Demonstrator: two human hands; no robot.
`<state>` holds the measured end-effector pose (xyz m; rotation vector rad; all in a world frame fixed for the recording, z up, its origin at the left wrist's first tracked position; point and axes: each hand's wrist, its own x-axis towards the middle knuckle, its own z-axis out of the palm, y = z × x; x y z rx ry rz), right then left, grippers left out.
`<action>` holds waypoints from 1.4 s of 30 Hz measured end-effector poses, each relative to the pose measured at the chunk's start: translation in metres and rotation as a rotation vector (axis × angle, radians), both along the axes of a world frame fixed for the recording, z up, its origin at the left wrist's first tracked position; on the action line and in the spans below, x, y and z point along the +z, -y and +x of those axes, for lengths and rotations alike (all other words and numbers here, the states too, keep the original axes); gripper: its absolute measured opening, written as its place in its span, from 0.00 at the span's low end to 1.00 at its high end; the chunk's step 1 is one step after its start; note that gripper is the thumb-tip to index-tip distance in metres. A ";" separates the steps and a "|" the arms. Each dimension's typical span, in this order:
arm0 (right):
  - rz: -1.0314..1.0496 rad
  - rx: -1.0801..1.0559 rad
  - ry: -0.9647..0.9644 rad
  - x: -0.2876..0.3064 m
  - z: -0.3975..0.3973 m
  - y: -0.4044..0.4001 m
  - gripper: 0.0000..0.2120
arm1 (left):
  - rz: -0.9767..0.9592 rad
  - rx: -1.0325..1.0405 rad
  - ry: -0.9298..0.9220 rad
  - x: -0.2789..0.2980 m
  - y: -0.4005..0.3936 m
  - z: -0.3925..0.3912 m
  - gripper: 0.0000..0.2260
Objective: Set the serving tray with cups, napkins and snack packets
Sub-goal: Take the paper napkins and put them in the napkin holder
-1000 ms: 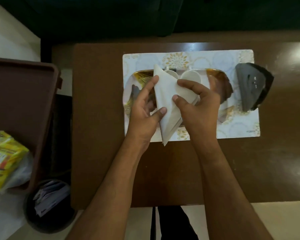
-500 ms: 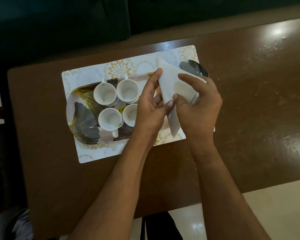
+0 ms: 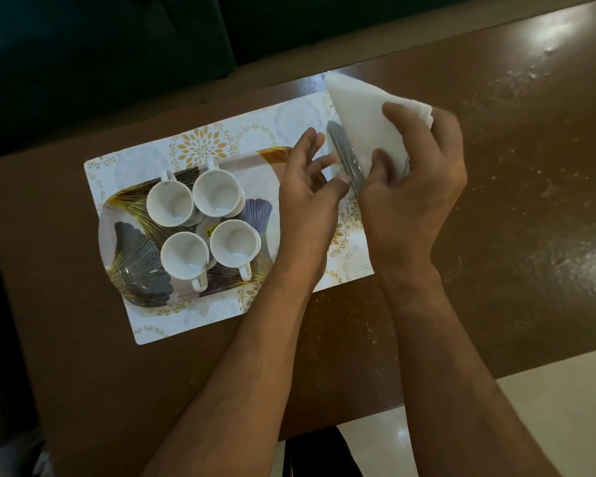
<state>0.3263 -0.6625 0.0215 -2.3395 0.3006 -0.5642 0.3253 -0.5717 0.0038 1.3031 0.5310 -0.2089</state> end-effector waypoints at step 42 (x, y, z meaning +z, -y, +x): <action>-0.083 0.039 -0.008 -0.045 0.004 0.017 0.14 | 0.077 -0.085 -0.089 -0.017 0.024 0.019 0.20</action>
